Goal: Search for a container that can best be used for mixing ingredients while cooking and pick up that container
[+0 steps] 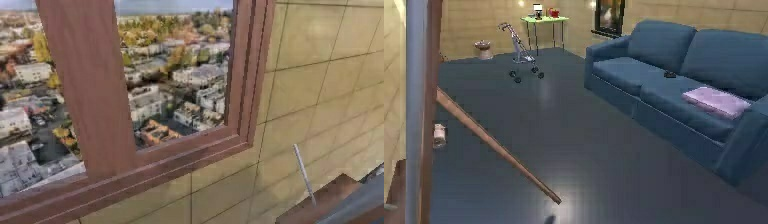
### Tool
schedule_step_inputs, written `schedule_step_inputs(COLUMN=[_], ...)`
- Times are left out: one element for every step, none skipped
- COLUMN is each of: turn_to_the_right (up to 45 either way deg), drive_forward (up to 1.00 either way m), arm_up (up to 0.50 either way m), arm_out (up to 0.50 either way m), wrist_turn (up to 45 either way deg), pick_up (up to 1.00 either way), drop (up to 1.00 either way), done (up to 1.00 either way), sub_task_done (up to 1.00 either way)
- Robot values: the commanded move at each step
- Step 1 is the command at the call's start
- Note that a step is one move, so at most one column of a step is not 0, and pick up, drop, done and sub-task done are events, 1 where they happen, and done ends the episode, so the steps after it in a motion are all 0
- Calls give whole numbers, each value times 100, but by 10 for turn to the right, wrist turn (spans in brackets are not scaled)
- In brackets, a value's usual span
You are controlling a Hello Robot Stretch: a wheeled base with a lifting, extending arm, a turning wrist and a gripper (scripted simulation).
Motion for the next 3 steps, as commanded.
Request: schedule_step_inputs(turn_to_the_right=[450, 450, 150], drive_forward=[0, 0, 0], arm_up=[0, 0, 0], arm_out=[0, 0, 0], wrist_turn=[0, 0, 0], pick_up=[0, 0, 0], drop=[0, 0, 0], done=[0, 0, 0], sub_task_done=[0, 0, 0])
